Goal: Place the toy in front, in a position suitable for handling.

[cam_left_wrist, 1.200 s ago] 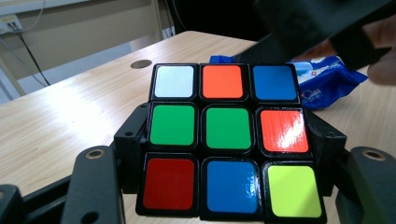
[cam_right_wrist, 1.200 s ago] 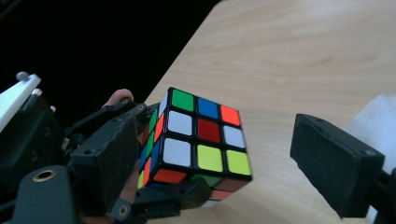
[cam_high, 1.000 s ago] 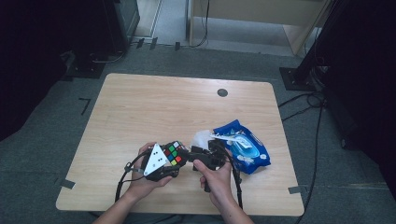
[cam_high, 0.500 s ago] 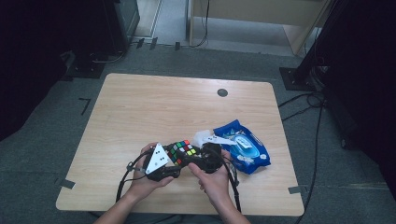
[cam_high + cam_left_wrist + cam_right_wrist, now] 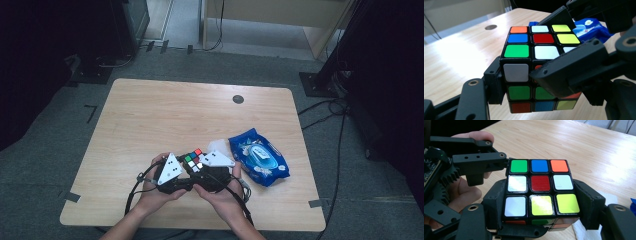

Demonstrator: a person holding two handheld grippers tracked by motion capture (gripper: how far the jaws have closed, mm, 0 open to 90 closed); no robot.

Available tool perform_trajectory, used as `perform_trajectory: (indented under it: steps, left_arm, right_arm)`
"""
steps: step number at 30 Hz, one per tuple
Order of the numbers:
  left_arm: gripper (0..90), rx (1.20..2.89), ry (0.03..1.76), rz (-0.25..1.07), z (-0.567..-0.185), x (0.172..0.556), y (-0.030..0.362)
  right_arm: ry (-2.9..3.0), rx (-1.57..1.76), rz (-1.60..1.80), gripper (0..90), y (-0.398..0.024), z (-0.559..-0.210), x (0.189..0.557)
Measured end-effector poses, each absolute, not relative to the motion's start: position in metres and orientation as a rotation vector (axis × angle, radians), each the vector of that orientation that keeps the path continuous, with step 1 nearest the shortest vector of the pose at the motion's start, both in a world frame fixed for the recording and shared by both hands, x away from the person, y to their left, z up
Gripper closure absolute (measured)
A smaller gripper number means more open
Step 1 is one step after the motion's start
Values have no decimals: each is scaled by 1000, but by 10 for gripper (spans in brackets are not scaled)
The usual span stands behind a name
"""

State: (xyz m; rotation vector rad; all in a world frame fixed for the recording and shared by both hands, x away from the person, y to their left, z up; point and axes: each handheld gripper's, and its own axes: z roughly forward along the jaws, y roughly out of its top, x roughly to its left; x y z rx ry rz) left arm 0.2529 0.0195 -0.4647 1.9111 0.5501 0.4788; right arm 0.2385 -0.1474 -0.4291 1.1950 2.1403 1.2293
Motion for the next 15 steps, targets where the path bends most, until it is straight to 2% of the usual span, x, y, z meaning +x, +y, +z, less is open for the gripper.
perform_trajectory:
  steps: [6, 10, 15]
  left_arm:
    - [338, 1906, 616, 445, -466, 263, 30]
    - [338, 1896, 688, 439, -469, 273, 41]
    - [338, 1880, 733, 429, -469, 279, 51]
  right_arm:
    - [2145, 1183, 1421, 281, -168, -418, 244]
    - [2077, 1221, 1473, 320, -192, -411, 249]
    - [2062, 1240, 1346, 397, -210, -430, 264]
